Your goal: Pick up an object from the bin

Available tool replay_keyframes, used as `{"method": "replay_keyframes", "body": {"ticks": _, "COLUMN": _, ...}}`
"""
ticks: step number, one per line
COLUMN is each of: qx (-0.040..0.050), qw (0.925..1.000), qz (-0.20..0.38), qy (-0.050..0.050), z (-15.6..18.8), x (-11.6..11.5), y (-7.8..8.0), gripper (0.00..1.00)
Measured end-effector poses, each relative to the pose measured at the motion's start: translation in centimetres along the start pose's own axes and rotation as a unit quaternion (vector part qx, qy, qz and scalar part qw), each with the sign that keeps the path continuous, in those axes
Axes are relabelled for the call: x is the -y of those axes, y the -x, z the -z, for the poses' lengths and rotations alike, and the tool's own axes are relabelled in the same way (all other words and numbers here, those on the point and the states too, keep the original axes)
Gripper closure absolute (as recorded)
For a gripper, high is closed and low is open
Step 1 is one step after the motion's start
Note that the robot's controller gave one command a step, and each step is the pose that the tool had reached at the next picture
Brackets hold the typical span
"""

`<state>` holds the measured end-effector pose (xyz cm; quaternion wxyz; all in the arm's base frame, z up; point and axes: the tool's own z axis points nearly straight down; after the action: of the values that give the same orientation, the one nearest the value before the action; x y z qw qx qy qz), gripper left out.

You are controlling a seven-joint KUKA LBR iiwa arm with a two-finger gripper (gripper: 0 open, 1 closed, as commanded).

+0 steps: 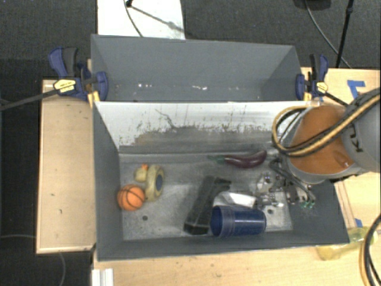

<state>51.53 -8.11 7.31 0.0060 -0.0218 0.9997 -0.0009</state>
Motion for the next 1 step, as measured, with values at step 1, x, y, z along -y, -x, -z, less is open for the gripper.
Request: {"method": "replay_keyframes", "body": {"ticks": 1, "qx": 0.0000, "qw": 1.0000, "qz": -0.001, "qy": 0.000, "z": 0.00, "x": 0.00, "y": 0.00, "gripper": 1.00}}
